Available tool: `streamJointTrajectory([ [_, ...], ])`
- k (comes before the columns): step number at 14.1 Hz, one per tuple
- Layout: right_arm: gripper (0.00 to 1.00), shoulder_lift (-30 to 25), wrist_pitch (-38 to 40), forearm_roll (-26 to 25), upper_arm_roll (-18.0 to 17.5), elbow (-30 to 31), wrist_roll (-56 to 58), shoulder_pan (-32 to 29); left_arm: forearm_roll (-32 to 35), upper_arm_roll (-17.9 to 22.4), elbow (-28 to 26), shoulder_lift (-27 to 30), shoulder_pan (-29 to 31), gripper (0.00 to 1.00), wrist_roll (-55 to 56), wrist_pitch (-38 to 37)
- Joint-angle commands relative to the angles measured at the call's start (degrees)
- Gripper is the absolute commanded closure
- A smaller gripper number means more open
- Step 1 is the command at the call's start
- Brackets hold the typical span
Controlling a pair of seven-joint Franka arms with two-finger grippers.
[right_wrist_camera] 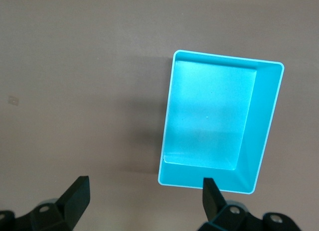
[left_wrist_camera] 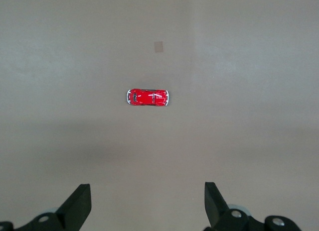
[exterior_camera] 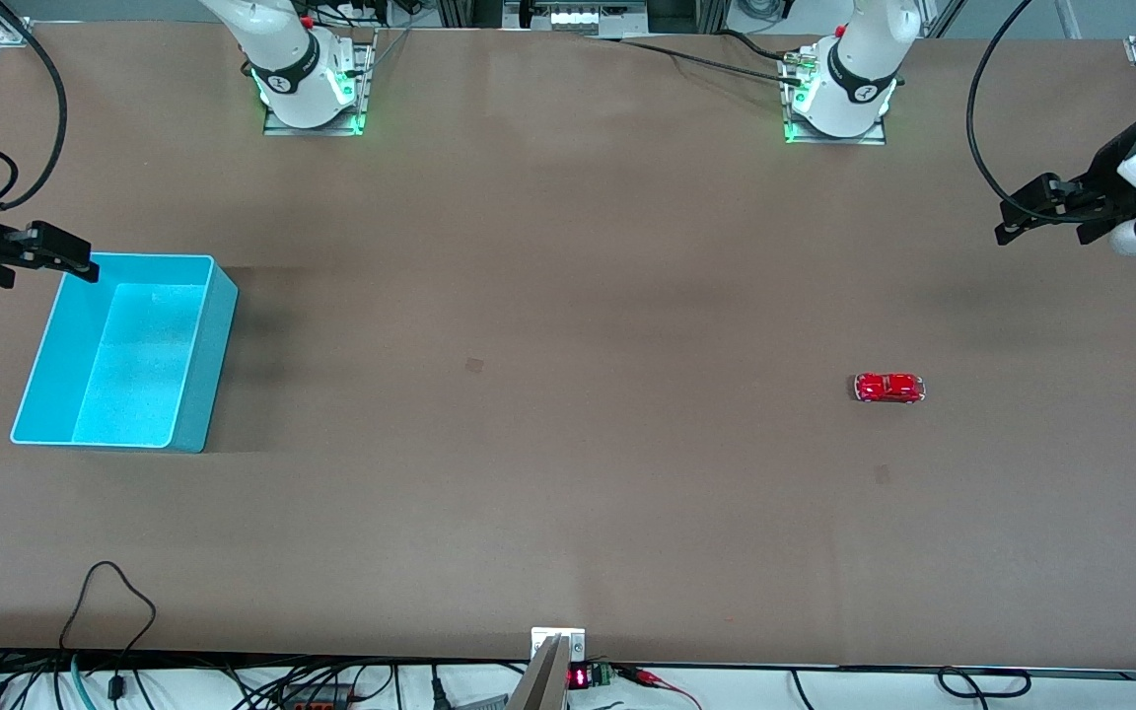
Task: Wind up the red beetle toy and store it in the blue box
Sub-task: 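Move the left gripper down over the red toy car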
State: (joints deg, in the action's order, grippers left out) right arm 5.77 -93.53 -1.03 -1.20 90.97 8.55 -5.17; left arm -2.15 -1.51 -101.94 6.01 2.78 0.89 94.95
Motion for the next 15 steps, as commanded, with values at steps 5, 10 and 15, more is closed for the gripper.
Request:
streamJointTrajectory([
  [5,0.0,0.03,0.19,0.95,-0.38,-0.36,-0.02,-0.72,1.1,-0.25,-0.98,-1.85,0.39,0.0,-3.67,-0.47],
  [10,0.0,0.03,0.1,0.95,-0.38,-0.36,-0.64,-0.8,1.1,-0.16,-1.06,-10.82,1.09,0.0,-16.5,1.54],
  [15,0.0,2.14,0.45,2.0,-0.47,-0.54,0.15,-0.37,2.23,-0.07,-1.68,-20.75,2.93,0.0,-43.11,13.31],
])
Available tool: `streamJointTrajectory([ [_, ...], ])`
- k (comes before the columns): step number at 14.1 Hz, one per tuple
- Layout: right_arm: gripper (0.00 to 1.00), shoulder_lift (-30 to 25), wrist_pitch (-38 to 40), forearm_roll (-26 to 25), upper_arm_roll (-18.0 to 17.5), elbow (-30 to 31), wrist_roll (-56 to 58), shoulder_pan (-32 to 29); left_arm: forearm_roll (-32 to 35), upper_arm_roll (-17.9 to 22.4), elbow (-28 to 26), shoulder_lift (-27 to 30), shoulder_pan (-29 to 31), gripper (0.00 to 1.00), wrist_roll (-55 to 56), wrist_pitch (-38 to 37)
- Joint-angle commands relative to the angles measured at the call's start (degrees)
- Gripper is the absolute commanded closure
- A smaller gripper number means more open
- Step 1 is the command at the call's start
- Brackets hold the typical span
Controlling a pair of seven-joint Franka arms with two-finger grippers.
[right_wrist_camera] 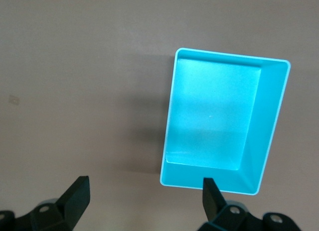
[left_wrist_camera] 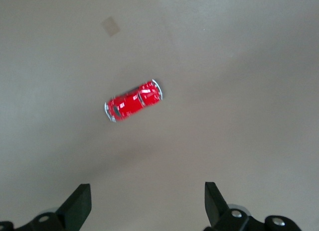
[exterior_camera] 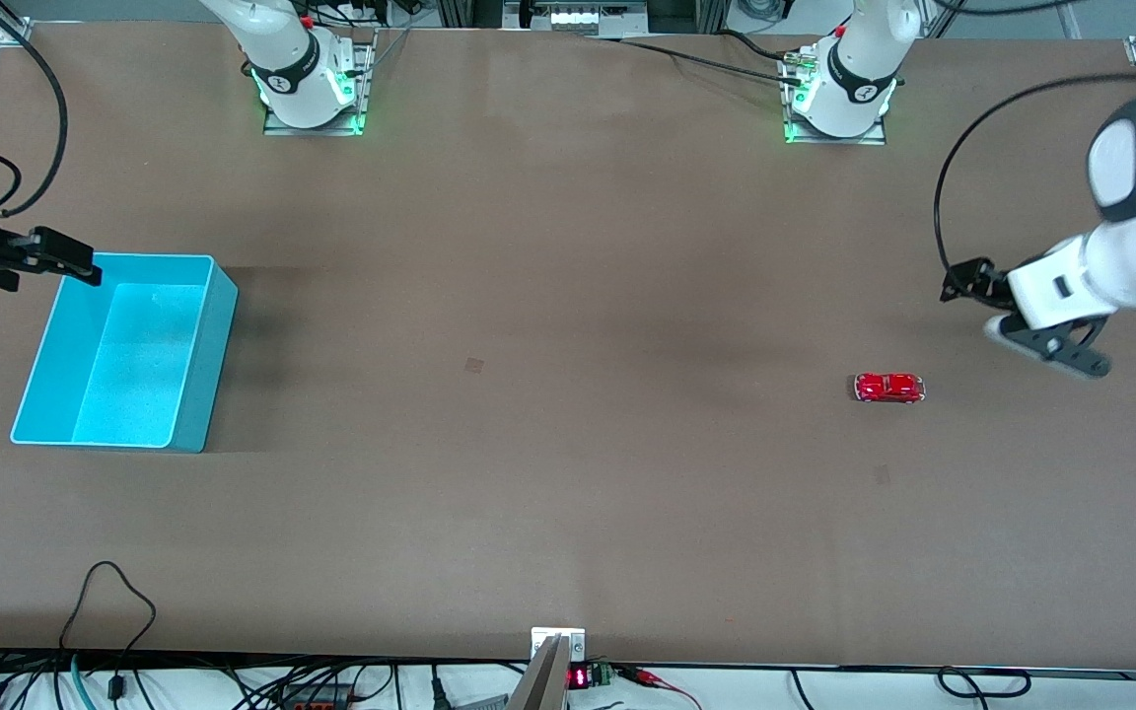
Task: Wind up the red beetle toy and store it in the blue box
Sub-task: 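Move the left gripper down over the red toy car, then close the left gripper around the red toy car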
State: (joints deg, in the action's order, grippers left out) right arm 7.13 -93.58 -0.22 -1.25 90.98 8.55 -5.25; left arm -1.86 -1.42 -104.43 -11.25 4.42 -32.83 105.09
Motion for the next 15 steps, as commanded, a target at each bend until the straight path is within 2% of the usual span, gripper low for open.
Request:
streamJointTrajectory([
  [1,0.0,1.31,0.51,1.1,-0.42,-0.54,0.33,-0.12,3.6,-0.25,0.8,-5.0,1.2,0.0,-14.31,5.28],
  [3,0.0,1.66,0.68,0.84,-0.6,-0.54,0.5,0.5,5.54,-0.43,0.37,-7.81,1.38,0.0,-24.07,9.23],
  [6,0.0,2.71,0.77,0.66,-0.6,-0.54,0.59,1.03,5.64,-0.86,0.36,-10.98,1.38,0.0,-34.55,12.05],
  [8,0.0,3.33,0.94,0.66,-0.6,-0.54,0.5,1.03,5.64,-1.83,0.01,-13.35,1.38,0.0,-43.06,16.79],
  [15,0.0,3.33,0.94,0.75,-0.6,-0.45,0.5,0.94,5.64,-2.89,-6.84,-17.31,1.46,0.0,-51.44,28.76],
])
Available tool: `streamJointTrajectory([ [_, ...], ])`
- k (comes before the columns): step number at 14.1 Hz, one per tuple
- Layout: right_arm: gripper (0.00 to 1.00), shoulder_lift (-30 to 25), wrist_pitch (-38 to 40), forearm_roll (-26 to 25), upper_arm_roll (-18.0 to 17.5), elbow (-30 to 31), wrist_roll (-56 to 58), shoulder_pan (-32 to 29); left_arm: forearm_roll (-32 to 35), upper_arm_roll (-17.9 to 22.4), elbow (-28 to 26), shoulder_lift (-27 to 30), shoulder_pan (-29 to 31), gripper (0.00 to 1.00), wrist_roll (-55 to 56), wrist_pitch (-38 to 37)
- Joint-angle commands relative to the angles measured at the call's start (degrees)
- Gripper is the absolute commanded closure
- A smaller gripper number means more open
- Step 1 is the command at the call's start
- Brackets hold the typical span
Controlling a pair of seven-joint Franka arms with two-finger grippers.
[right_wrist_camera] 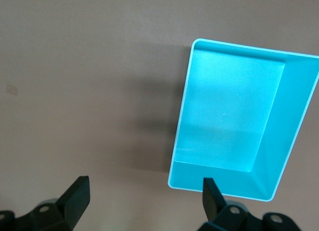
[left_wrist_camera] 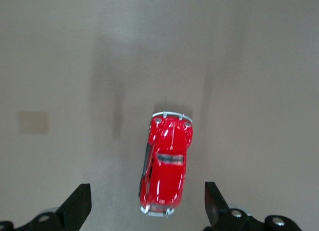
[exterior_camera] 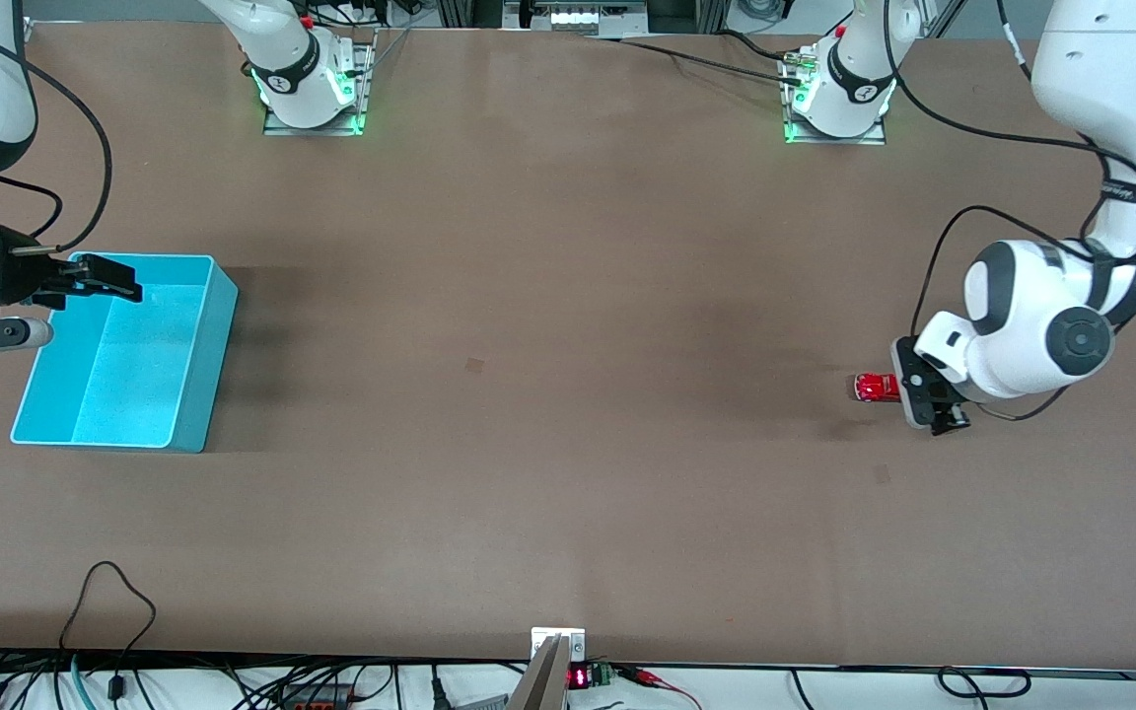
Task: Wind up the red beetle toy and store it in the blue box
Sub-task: 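Close the left gripper around the red toy car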
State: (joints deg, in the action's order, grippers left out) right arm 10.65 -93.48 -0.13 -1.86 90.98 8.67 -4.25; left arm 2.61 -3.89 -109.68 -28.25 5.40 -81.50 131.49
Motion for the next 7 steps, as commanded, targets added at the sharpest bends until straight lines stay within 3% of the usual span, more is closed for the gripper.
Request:
streamJointTrajectory([
  [1,0.0,-0.11,0.84,0.66,0.02,-0.45,0.39,-0.05,1.17,-0.41,-1.94,-0.4,0.66,0.0,-4.01,2.98],
  [7,0.0,0.33,0.84,0.66,0.02,-0.45,0.39,-0.23,1.17,-0.41,-8.17,1.35,1.01,0.0,-8.58,10.09],
])
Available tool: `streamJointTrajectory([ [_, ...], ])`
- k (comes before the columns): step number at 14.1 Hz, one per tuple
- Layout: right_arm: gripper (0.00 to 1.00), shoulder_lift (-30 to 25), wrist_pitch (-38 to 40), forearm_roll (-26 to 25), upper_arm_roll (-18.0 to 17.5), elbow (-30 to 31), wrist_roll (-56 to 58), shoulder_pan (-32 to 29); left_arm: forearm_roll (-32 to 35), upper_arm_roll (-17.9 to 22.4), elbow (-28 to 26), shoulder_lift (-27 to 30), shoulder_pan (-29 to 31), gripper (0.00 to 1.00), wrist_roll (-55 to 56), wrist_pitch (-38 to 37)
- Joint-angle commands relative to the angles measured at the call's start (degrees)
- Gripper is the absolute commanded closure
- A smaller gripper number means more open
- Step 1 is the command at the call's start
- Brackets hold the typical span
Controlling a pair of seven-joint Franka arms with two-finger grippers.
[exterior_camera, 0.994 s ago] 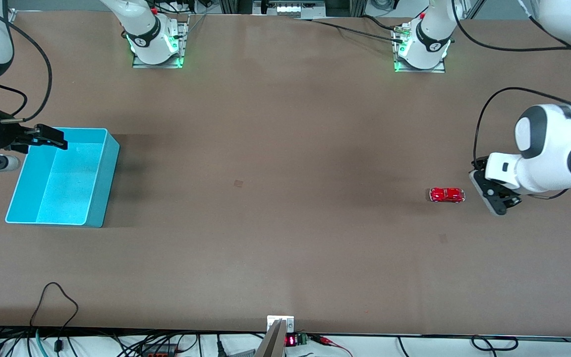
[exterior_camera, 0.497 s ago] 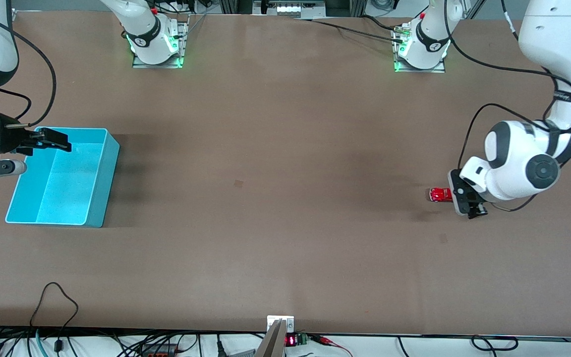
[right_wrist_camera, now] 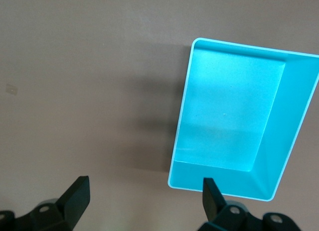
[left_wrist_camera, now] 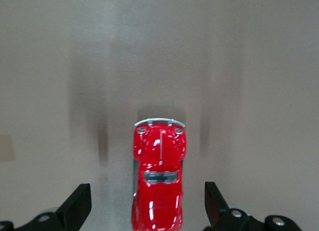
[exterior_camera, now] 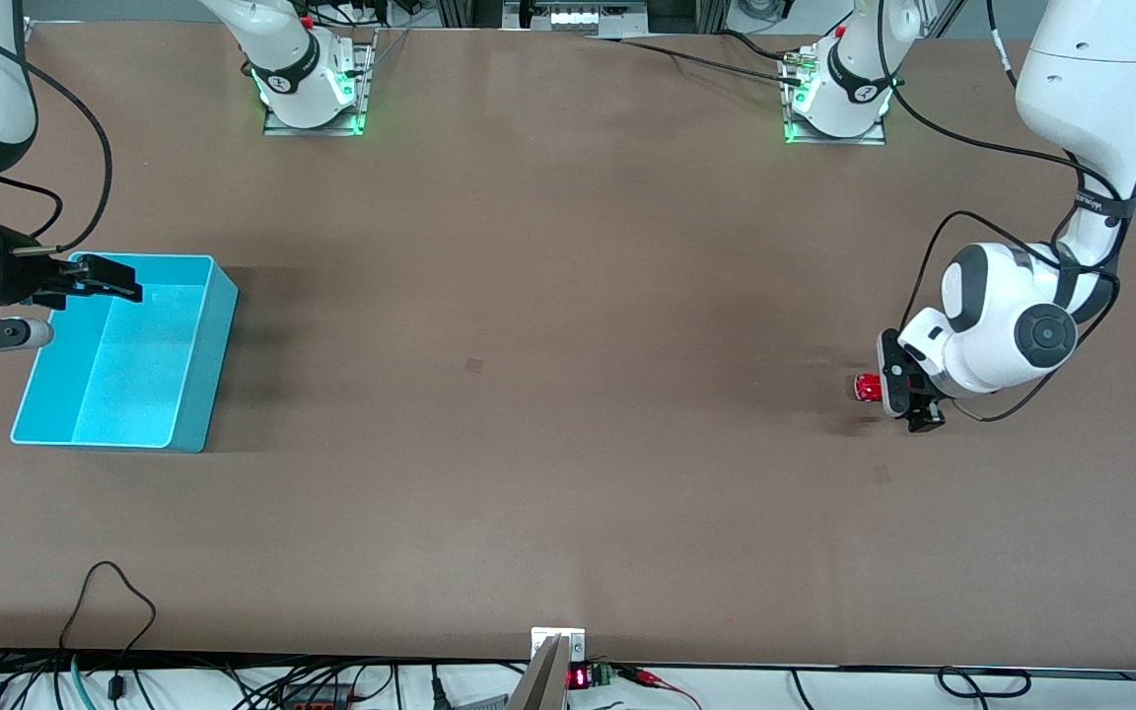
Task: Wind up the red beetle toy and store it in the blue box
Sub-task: 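Close the left gripper around the red toy car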
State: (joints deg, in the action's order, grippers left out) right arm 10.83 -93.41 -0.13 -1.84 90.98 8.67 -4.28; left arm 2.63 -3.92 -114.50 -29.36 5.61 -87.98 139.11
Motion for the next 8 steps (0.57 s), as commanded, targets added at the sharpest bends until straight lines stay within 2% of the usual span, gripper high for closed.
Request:
streamJointTrajectory([
  [1,0.0,0.16,0.86,0.66,0.0,-0.45,0.3,-0.12,1.15,-0.39,-5.36,3.68,0.9,0.0,-2.8,4.22],
  [3,0.0,0.16,0.78,0.66,0.0,-0.45,0.3,-0.21,1.15,-0.39,-7.75,4.75,1.68,0.0,-2.99,6.87],
  [7,0.0,0.16,0.78,0.66,0.0,-0.45,0.47,-0.38,1.15,-0.39,-7.75,4.22,1.87,0.0,-2.99,7.93],
  [8,0.0,0.16,0.78,0.75,0.0,-0.45,0.39,-0.38,1.15,-0.39,-7.75,4.14,1.95,0.03,-2.99,7.93],
])
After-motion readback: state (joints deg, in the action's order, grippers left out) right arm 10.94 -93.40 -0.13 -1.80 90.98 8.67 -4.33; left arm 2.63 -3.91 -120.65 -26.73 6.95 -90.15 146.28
